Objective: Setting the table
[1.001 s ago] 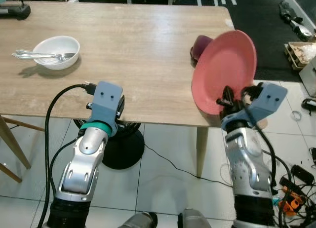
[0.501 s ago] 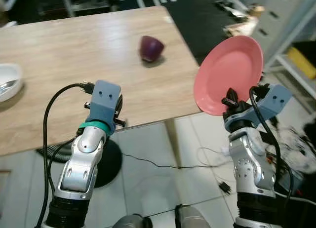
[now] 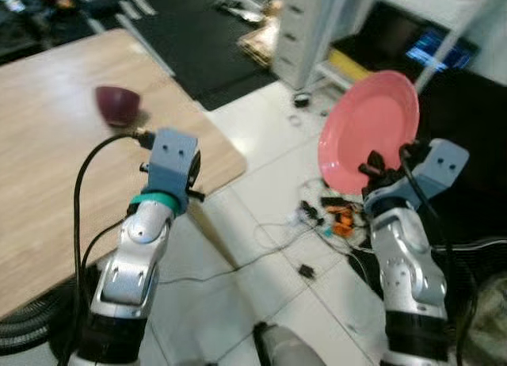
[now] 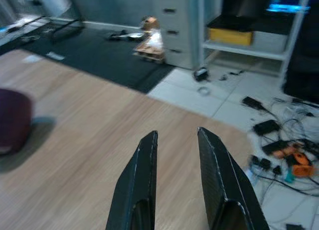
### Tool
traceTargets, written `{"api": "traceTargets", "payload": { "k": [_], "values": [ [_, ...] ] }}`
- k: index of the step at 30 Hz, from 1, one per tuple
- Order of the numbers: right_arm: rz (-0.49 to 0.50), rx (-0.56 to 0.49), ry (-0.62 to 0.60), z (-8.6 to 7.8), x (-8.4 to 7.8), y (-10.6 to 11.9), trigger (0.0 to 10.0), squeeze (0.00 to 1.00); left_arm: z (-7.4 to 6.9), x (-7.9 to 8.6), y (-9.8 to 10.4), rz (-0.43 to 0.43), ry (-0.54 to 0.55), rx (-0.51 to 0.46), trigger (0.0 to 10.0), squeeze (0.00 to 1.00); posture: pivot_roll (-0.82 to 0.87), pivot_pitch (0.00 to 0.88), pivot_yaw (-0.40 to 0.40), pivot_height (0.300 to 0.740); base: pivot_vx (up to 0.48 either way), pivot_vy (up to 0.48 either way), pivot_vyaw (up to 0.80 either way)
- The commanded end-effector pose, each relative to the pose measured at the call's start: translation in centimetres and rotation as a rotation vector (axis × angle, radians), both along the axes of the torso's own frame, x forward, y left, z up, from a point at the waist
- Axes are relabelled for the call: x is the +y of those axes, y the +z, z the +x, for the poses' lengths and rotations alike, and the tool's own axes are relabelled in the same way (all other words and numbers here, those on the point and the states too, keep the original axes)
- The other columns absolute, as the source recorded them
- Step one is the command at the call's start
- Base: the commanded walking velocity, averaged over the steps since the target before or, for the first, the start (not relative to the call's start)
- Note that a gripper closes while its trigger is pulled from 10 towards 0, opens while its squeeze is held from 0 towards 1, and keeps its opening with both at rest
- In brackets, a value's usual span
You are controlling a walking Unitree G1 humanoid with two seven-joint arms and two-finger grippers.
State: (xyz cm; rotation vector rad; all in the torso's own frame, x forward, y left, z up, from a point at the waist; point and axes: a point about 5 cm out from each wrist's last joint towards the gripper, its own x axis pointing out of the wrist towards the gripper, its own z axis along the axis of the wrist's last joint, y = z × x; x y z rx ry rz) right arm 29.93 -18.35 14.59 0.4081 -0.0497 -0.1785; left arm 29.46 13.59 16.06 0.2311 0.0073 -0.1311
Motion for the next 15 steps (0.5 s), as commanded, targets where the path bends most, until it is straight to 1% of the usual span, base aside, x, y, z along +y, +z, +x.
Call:
{"api": "traceTargets", "payload": {
  "k": [1,15],
  "values": [
    [0.006,0.012,-0.001,-0.05,0.08,-0.23,10.0,0.00,-0.12,0.14,-0.68,0.005,0.001,0.025,10.0,0.00,-0.12,0.000,0.060,0.740,0.000,0.000,-0.80],
    [0.001,0.008,0.002,-0.01,0.18,-0.11,10.0,0.00,-0.07,0.06,-0.85,0.007,-0.005,0.028,10.0,0.00,-0.12,0.000,0.060,0.740,0.000,0.000,-0.80]
  ]
}}
